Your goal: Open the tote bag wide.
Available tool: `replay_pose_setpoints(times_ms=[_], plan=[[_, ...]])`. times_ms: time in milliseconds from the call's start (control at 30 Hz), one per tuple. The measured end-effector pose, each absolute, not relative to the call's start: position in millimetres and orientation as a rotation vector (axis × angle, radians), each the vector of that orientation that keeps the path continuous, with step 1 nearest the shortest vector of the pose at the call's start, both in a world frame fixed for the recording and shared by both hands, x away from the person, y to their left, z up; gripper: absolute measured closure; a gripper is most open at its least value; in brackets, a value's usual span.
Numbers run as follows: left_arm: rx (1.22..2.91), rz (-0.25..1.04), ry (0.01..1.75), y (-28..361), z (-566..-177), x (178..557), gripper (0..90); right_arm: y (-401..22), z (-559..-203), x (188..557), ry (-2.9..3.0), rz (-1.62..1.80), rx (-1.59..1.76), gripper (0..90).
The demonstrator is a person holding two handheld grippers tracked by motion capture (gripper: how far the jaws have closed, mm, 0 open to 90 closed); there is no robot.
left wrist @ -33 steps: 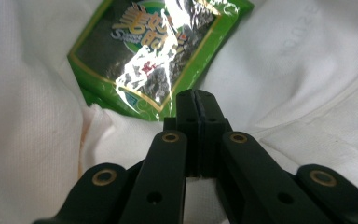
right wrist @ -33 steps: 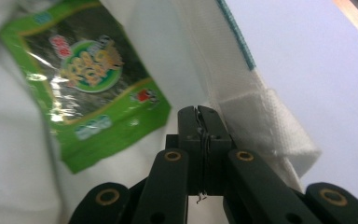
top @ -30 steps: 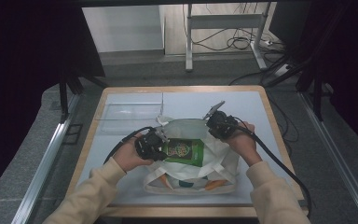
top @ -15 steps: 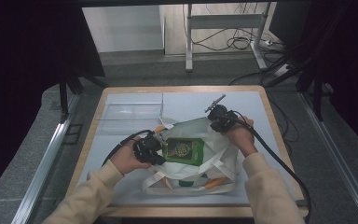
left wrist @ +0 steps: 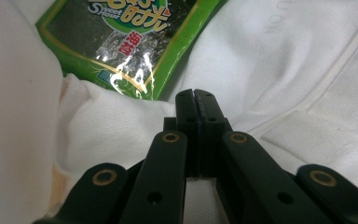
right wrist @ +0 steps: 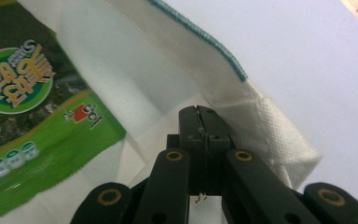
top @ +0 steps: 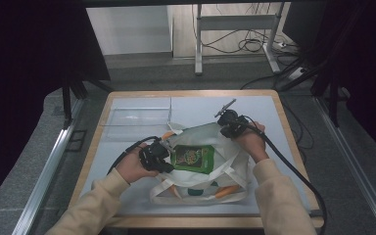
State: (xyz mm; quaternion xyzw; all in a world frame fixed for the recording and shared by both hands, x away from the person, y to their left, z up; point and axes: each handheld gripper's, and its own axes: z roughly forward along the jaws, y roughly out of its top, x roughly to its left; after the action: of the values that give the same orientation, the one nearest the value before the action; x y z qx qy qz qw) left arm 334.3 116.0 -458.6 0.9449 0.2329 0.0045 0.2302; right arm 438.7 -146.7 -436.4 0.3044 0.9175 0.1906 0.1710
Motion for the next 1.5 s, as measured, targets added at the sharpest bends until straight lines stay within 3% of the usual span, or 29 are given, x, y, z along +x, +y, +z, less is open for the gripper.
replay_pose_setpoints(times_ms=[500,1000,1167,1333,1500], plan=[[2.449,0.068,0.662,128,-438,330,90.0,-148,-403,385,2.607,0.737,0.765,88.4],[2.259,0.124,0.762,159,-419,321,87.7,-160,-422,351,2.67,0.887,0.825,84.7],[2.251,0.118,0.774,170,-419,319,82.7,-161,-427,344,2.702,0.892,0.814,74.6],[2.224,0.19,0.821,180,-420,316,65.6,-157,-430,335,2.67,0.894,0.836,48.1],[2.169,0.198,0.87,193,-416,313,47.4,-155,-430,330,2.62,0.943,0.9,34.9]])
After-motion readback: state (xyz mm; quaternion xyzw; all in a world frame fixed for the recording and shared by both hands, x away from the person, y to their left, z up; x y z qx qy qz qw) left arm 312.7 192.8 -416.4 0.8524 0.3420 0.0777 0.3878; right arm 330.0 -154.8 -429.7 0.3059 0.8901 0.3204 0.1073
